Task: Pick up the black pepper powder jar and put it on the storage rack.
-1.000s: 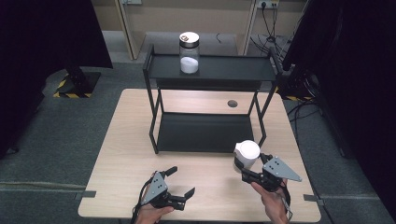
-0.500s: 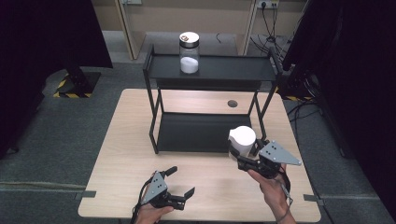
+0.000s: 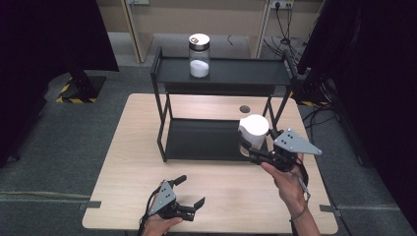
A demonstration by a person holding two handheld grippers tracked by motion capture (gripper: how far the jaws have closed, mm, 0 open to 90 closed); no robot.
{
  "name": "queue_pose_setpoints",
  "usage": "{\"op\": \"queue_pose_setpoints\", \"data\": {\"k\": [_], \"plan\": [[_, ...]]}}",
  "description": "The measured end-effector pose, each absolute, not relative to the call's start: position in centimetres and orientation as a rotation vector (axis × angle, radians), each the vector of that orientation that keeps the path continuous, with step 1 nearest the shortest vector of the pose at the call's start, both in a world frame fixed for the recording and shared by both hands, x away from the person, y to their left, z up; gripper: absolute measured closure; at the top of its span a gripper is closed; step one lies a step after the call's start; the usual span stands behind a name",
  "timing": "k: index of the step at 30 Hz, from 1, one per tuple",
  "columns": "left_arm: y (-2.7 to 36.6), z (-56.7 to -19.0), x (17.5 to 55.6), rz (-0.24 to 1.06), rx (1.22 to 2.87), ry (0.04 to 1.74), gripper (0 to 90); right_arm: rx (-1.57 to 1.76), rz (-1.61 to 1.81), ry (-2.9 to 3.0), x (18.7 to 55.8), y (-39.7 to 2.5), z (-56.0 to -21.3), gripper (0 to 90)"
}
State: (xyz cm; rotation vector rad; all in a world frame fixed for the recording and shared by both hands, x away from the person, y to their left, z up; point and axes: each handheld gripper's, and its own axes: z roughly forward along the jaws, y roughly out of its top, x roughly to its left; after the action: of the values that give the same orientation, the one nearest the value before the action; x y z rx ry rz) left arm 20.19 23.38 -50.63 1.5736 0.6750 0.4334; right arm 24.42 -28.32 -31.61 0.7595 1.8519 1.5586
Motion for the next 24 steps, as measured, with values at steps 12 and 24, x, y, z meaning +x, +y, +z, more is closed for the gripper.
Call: {"op": "queue_pose_setpoints", "data": {"k": [12, 24], "plan": [[23.5, -50.6, 20.3, 0.431, 1.571, 0.682, 0.1, 0.768, 1.58, 1.838, 26.4, -28.3, -28.2, 30.9], [23.5, -50.6, 20.3, 0.428, 1.568, 0.683, 0.1, 0.781, 1.607, 1.845, 28.8, -27.0, -24.6, 30.9]]}}
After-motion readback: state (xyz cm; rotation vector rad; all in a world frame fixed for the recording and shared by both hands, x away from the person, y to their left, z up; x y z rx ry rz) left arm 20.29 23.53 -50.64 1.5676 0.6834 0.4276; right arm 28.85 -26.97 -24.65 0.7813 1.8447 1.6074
